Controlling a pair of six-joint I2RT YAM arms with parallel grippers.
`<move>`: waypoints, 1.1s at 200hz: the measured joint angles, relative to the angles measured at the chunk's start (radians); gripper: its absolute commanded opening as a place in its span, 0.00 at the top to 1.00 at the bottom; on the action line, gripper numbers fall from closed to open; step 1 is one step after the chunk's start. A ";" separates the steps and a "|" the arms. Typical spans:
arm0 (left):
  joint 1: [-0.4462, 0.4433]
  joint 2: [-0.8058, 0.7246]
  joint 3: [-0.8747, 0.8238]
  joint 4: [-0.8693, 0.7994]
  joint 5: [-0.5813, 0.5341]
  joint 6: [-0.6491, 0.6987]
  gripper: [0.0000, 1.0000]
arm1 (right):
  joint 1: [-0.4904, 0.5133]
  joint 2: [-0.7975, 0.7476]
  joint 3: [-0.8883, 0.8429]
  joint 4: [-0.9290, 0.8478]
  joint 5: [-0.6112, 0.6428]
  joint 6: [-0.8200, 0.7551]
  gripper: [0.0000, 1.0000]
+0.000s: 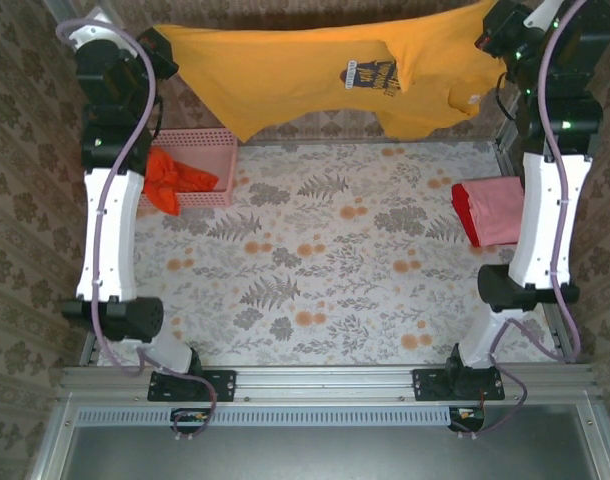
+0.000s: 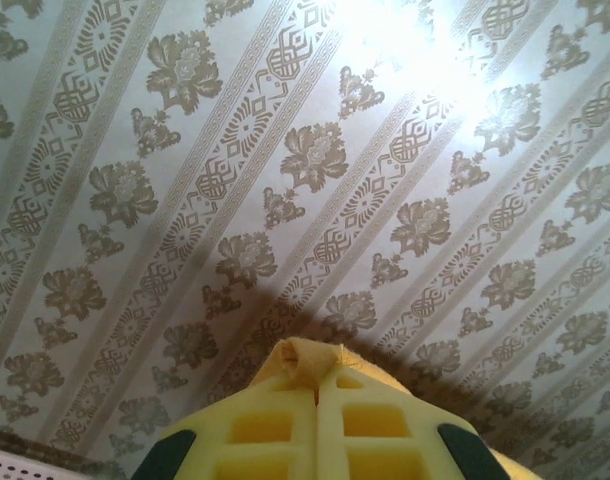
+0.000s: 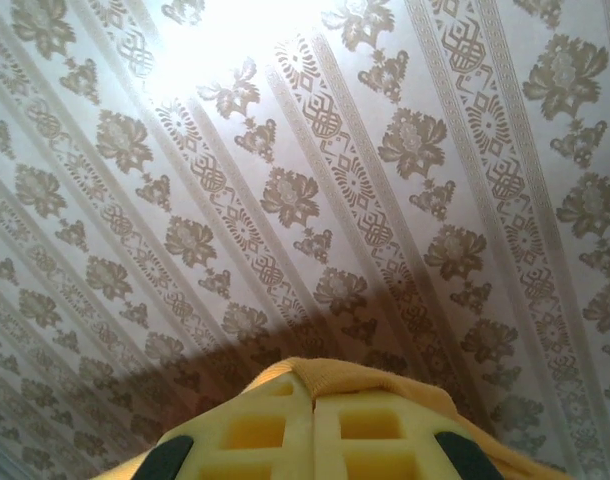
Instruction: Fold and stack the t-shirts
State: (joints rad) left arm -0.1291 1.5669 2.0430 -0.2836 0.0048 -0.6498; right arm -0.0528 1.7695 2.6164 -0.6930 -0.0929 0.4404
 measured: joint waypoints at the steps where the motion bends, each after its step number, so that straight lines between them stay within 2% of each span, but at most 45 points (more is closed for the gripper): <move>1: 0.000 -0.005 -0.006 0.001 0.000 0.000 1.00 | 0.000 -0.012 -0.018 0.001 -0.001 -0.001 1.00; 15: 0.000 -0.093 -0.156 0.042 0.001 -0.001 1.00 | 0.000 -0.143 -0.243 0.039 -0.013 -0.014 1.00; 39: 0.000 -0.218 -0.431 0.085 0.006 -0.014 1.00 | -0.001 -0.397 -0.732 0.111 -0.040 -0.018 1.00; 65: 0.000 -0.326 -0.759 0.103 0.025 -0.062 1.00 | -0.002 -0.618 -1.225 0.164 -0.074 0.033 1.00; 86: 0.000 -0.375 -0.988 0.101 0.050 -0.109 1.00 | -0.002 -0.719 -1.544 0.175 -0.092 0.095 1.00; 107: 0.000 -0.391 -1.165 0.097 0.079 -0.154 1.00 | -0.002 -0.739 -1.779 0.177 -0.097 0.165 1.00; 143: 0.000 -0.391 -1.378 0.111 0.095 -0.215 1.00 | -0.002 -0.704 -1.970 0.198 -0.097 0.254 1.00; 220: 0.007 -0.374 -1.539 0.143 0.052 -0.222 1.00 | -0.002 -0.639 -2.028 0.246 -0.034 0.275 0.97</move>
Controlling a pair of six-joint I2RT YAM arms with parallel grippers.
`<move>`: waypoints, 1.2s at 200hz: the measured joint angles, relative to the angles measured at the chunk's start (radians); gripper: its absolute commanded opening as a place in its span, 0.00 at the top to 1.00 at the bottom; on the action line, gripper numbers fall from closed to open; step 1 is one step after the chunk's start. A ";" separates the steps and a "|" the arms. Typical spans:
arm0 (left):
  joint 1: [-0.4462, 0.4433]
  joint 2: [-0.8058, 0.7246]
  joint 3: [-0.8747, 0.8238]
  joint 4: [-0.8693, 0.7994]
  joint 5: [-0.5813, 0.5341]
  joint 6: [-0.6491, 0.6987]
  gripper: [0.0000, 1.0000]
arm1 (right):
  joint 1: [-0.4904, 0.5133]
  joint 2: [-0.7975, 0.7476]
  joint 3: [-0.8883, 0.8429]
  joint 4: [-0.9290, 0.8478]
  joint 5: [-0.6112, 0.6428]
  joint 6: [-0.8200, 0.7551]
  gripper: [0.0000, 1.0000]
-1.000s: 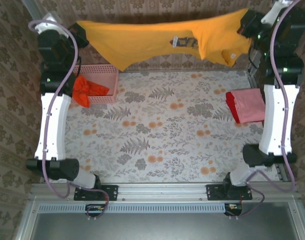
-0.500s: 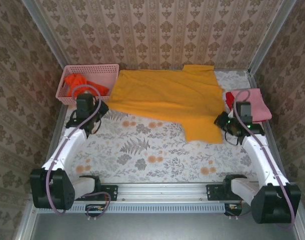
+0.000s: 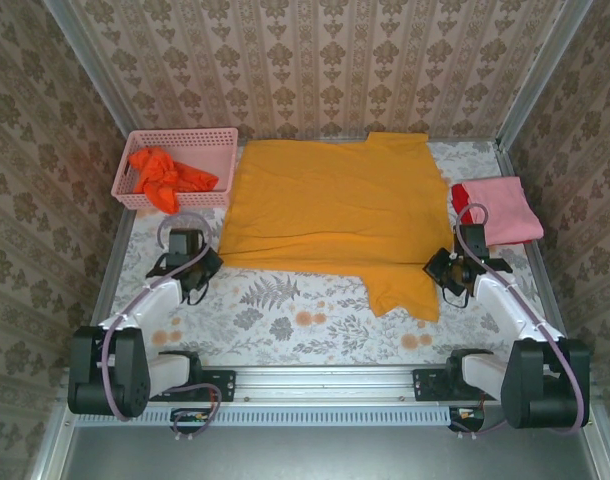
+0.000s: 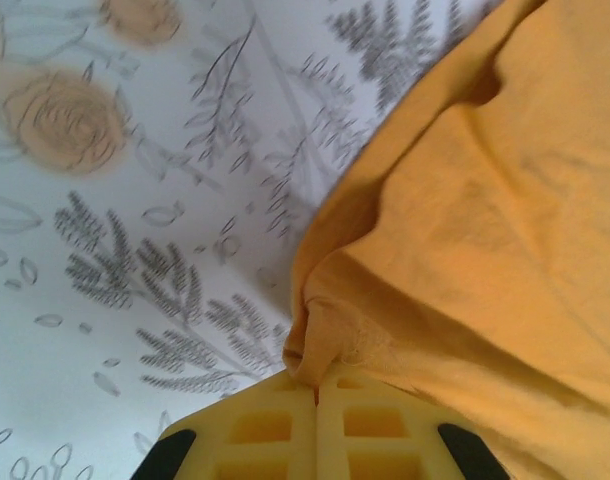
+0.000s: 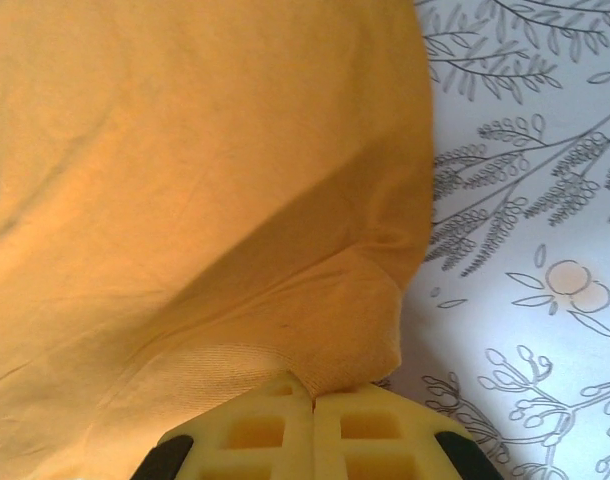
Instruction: Fold and stack the t-shirts
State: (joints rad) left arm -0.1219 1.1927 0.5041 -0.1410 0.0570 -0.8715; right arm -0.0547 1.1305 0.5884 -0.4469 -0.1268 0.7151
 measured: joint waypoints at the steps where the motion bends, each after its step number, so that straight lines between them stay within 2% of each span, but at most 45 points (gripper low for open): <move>1: 0.000 0.001 -0.002 0.000 0.000 0.000 1.00 | 0.000 0.000 -0.001 0.000 0.002 0.000 0.97; 11: 0.000 0.003 -0.020 0.000 0.000 0.000 1.00 | 0.000 -0.007 -0.010 -0.003 0.014 0.000 0.90; 24: 0.000 0.006 -0.040 0.001 0.000 0.000 0.99 | 0.000 -0.028 -0.023 -0.008 0.028 0.005 0.68; 32: 0.000 0.006 -0.050 0.001 -0.001 0.000 0.88 | 0.000 -0.042 -0.027 -0.017 0.039 0.000 0.54; 45: 0.000 0.009 -0.054 0.000 -0.007 -0.002 0.64 | -0.001 -0.071 -0.028 -0.033 0.054 -0.007 0.39; 58: 0.000 0.007 -0.054 -0.001 -0.014 0.001 0.37 | -0.001 -0.109 -0.028 -0.044 0.068 -0.025 0.32; 66: 0.000 0.003 -0.052 -0.010 -0.019 0.002 0.25 | 0.001 -0.139 -0.025 -0.058 0.072 -0.045 0.30; 77: -0.001 -0.016 -0.045 -0.034 -0.030 0.009 0.11 | 0.011 -0.177 -0.014 -0.084 0.081 -0.063 0.30; 93: -0.013 -0.060 -0.021 -0.077 -0.058 0.014 0.00 | 0.054 -0.211 0.021 -0.118 0.106 -0.090 0.31; 109: -0.045 -0.107 0.022 -0.099 -0.084 0.031 0.00 | 0.151 -0.212 0.057 -0.133 0.131 -0.098 0.35; 125: -0.077 -0.124 0.060 -0.097 -0.092 0.038 0.00 | 0.294 -0.179 0.076 -0.133 0.156 -0.093 0.40; 140: -0.096 -0.118 0.077 -0.087 -0.092 0.038 0.00 | 0.418 -0.103 0.084 -0.128 0.173 -0.070 0.50; 158: -0.101 -0.092 0.077 -0.082 -0.092 0.037 0.00 | 0.519 0.009 0.085 -0.113 0.177 -0.042 0.63; 195: -0.101 -0.045 0.077 -0.083 -0.092 0.037 0.00 | 0.615 0.160 0.080 -0.097 0.180 0.027 0.79; 240: -0.090 -0.044 0.077 -0.083 -0.093 0.037 0.00 | 0.687 0.192 0.007 -0.064 0.172 0.107 0.83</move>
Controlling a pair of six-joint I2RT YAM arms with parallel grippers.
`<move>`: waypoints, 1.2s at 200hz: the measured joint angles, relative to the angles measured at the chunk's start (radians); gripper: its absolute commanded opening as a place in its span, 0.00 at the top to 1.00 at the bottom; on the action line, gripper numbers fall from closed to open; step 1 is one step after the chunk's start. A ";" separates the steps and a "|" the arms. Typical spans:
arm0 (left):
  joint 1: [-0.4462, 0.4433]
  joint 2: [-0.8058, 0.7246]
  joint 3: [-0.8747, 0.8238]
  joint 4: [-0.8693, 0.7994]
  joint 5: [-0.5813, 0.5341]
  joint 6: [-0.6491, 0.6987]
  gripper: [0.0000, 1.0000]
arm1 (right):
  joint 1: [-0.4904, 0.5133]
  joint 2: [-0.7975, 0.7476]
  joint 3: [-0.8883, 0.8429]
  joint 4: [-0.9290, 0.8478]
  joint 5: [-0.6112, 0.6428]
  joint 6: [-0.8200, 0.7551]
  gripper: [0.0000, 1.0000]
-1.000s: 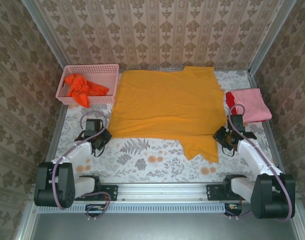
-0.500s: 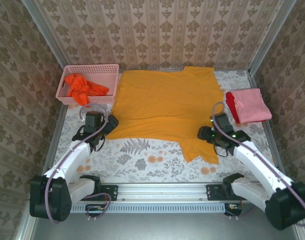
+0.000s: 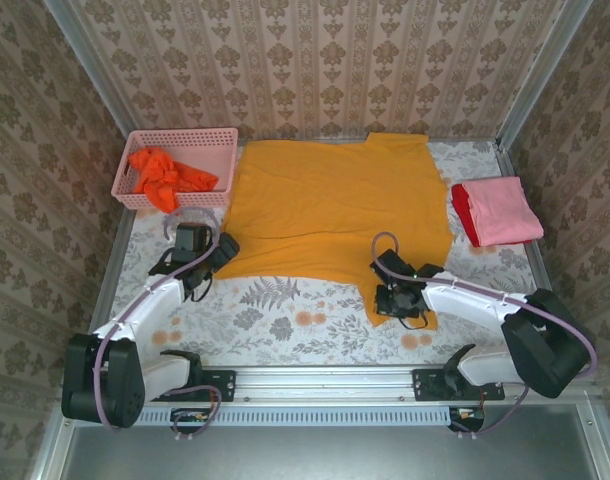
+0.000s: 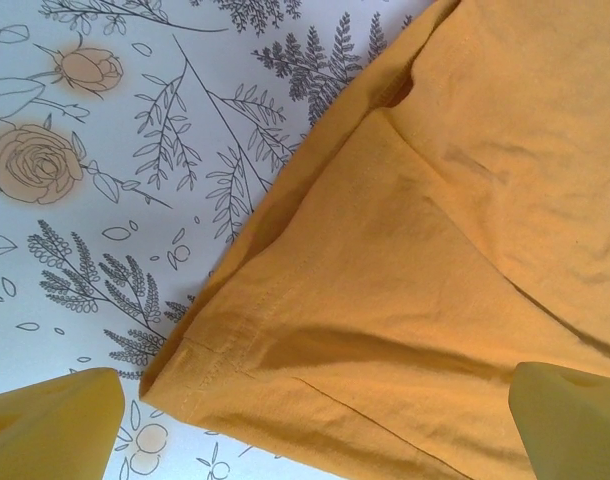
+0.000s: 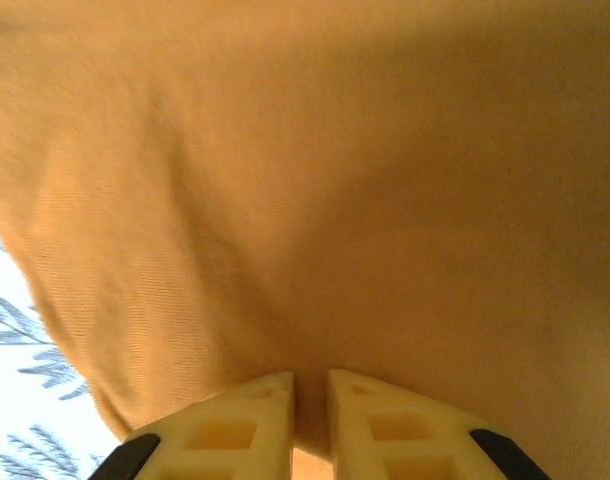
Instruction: Fold and stack the t-shirts
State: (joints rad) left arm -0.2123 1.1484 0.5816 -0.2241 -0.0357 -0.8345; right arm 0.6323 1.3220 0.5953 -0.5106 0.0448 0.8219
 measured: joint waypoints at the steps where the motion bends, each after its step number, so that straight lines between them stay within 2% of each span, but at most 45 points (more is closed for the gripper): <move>1: 0.000 0.000 0.000 0.000 0.000 0.000 0.00 | 0.000 0.000 0.000 0.000 0.000 0.002 0.83; 55: 0.032 0.000 -0.010 0.001 0.003 -0.004 0.00 | 0.111 0.009 -0.005 0.063 -0.011 0.099 0.82; 74: 0.042 0.000 -0.018 0.000 0.005 -0.004 0.00 | 0.154 0.014 0.005 0.066 -0.031 0.123 0.73; 103: 0.056 0.000 -0.027 0.001 0.006 -0.009 0.00 | 0.182 0.009 0.026 0.058 -0.068 0.133 0.48; 115: 0.060 0.000 -0.032 0.000 0.009 -0.011 0.00 | 0.182 -0.010 0.032 0.050 -0.074 0.123 0.43; 132: 0.064 0.003 -0.033 0.002 0.013 -0.018 0.01 | 0.169 -0.061 0.039 0.031 -0.071 0.121 0.43; 144: 0.064 0.009 -0.033 0.003 0.014 -0.024 0.06 | 0.140 -0.105 0.040 0.014 -0.062 0.120 0.43; 179: 0.071 0.052 -0.033 0.002 0.020 -0.067 0.33 | -0.010 -0.249 0.002 -0.017 -0.042 0.121 0.44; 207: 0.071 0.064 -0.056 0.001 0.019 -0.138 0.49 | -0.080 -0.336 -0.045 -0.047 -0.031 0.123 0.44; 240: 0.077 0.077 -0.074 -0.004 0.004 -0.184 0.51 | -0.089 -0.375 -0.106 -0.050 -0.030 0.148 0.45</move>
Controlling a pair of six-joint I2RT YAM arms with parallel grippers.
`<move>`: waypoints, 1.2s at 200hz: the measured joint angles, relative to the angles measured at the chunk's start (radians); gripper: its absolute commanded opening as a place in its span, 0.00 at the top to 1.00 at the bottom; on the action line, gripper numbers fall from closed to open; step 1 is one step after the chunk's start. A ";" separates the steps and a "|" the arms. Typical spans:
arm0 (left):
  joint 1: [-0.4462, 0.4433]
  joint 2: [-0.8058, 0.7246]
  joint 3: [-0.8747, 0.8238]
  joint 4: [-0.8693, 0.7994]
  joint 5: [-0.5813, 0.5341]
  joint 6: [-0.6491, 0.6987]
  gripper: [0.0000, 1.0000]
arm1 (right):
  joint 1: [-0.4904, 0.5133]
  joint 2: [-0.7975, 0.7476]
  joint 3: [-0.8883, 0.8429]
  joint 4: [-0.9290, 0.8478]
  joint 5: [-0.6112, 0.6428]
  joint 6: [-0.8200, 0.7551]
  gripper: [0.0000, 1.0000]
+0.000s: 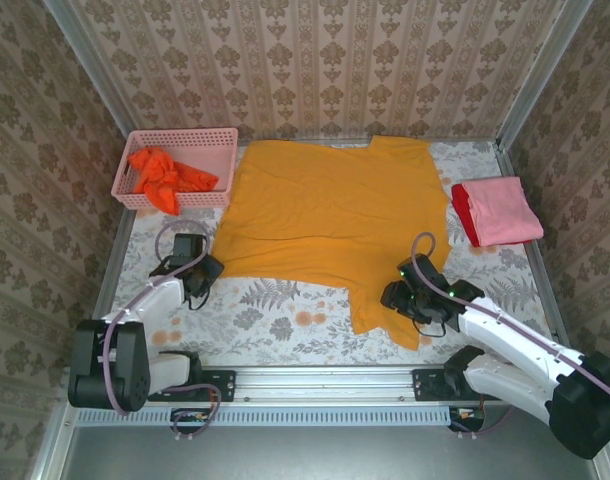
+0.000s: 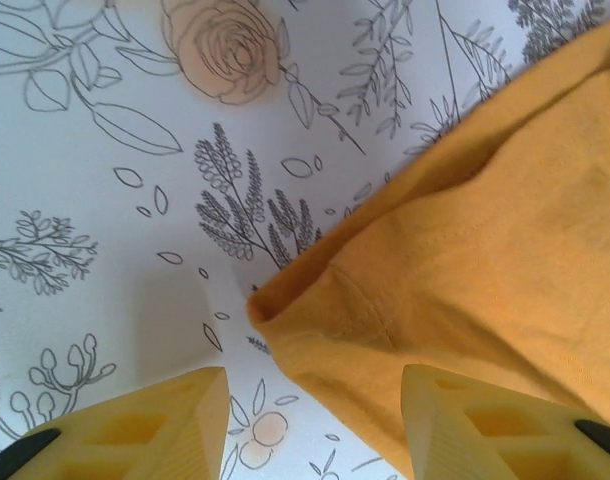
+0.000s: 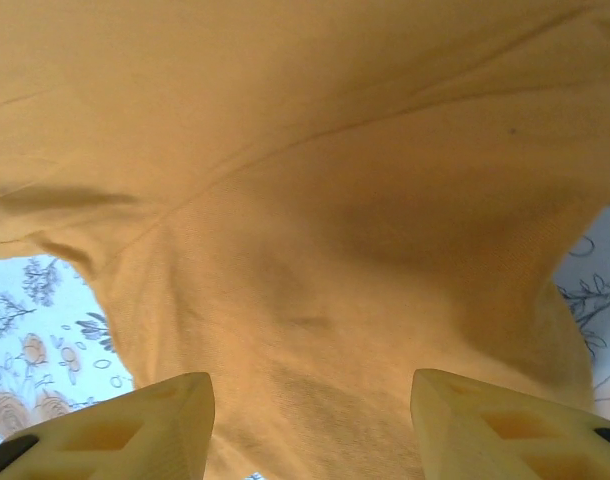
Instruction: Fold and stack the t-shirts
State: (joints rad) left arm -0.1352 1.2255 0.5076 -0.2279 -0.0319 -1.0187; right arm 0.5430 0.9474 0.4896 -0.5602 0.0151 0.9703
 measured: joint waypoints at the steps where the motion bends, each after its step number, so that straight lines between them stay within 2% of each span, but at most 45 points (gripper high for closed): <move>1: 0.000 0.000 0.000 0.000 0.000 0.000 0.51 | 0.000 -0.001 -0.003 0.001 0.000 0.002 0.45; 35: 0.006 0.039 0.008 0.002 -0.011 -0.008 0.53 | 0.000 -0.030 -0.059 0.001 0.000 0.033 0.46; 71: 0.007 0.070 0.010 0.013 -0.017 -0.022 0.60 | 0.000 -0.043 -0.059 0.003 0.000 0.034 0.46; 107: 0.011 0.078 0.022 0.003 -0.017 -0.026 0.59 | 0.000 -0.043 -0.059 0.003 0.000 0.033 0.46; 240: 0.013 0.085 0.042 0.031 -0.012 -0.046 0.68 | 0.000 -0.043 -0.059 0.014 0.000 0.032 0.46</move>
State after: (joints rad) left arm -0.1226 1.3109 0.5499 -0.1970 -0.0437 -1.0645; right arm 0.5430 0.9039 0.4305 -0.5457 0.0147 1.0027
